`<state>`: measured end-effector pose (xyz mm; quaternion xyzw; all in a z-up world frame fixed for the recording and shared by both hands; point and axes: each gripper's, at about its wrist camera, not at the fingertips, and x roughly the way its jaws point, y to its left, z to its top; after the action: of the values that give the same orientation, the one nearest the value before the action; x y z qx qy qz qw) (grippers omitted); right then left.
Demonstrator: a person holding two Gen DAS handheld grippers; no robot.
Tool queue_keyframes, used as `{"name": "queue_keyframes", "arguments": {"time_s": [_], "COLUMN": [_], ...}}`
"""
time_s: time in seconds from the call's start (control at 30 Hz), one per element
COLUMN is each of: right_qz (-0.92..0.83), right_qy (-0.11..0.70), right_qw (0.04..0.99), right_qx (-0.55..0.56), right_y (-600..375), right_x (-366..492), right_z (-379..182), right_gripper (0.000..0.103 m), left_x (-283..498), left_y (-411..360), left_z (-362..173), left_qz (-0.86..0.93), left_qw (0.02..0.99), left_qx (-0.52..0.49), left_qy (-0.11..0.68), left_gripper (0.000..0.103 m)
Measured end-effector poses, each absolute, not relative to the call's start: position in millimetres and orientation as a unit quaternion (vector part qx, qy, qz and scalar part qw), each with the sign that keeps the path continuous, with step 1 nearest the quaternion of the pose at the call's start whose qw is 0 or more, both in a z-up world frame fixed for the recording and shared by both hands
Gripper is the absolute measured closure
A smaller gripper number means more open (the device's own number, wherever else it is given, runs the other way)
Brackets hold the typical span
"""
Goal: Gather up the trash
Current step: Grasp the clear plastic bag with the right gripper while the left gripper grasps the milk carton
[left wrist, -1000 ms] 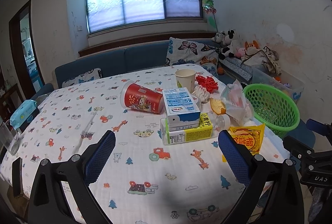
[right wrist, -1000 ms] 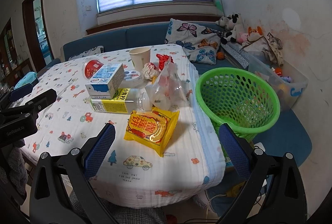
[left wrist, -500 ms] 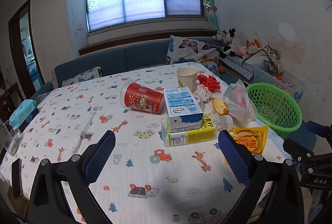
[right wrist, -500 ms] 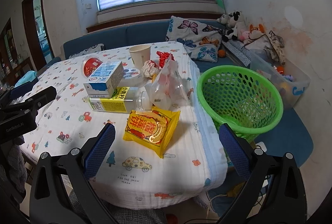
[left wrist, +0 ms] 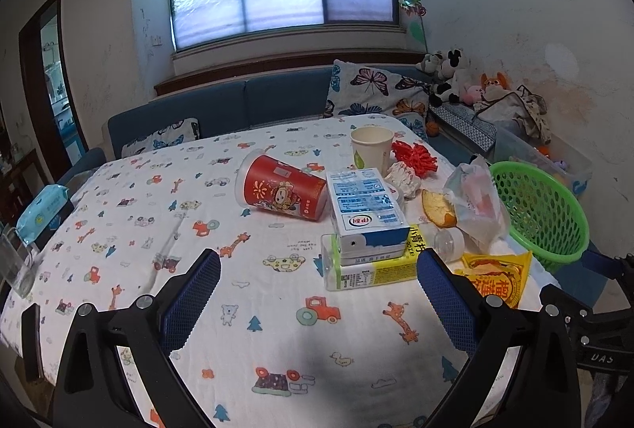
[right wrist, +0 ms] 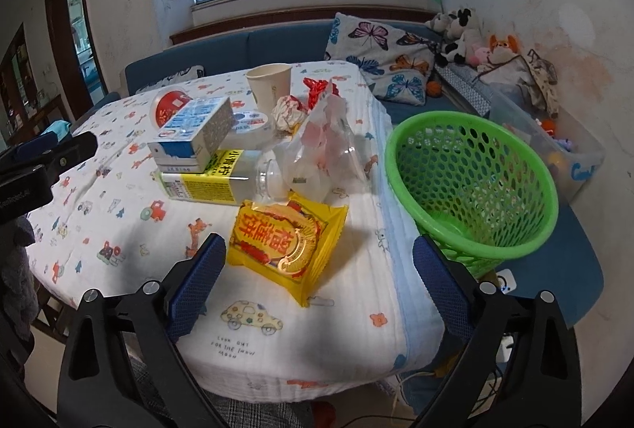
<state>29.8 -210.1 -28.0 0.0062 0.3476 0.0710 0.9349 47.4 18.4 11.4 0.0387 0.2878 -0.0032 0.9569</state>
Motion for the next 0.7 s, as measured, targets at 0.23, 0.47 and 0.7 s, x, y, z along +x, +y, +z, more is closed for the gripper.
{"name": "queue_keyframes", "arguments": {"time_s": [0.23, 0.47, 0.7], "right_qz": [0.088, 0.115, 0.134], "right_qy": [0.356, 0.38, 0.417], "right_qw": [0.93, 0.918, 0.898], "right_qx": [0.001, 0.009, 0.046], "right_y": [-209.8, -201.4, -201.7], "right_x": [55.8, 96.2, 132.7], "right_z": [-24.9, -31.4, -45.3], "right_gripper": [0.015, 0.027, 0.039], "left_x": [64.3, 82.2, 105.1], "left_y": [23.0, 29.5, 29.5], "left_z": [8.9, 7.3, 7.6], "left_qz": [0.0, 0.006, 0.007], "left_qw": [0.953, 0.949, 0.944], "left_qx": [0.031, 0.025, 0.021], "left_qy": [0.301, 0.313, 0.328], "left_gripper": [0.007, 0.007, 0.007]}}
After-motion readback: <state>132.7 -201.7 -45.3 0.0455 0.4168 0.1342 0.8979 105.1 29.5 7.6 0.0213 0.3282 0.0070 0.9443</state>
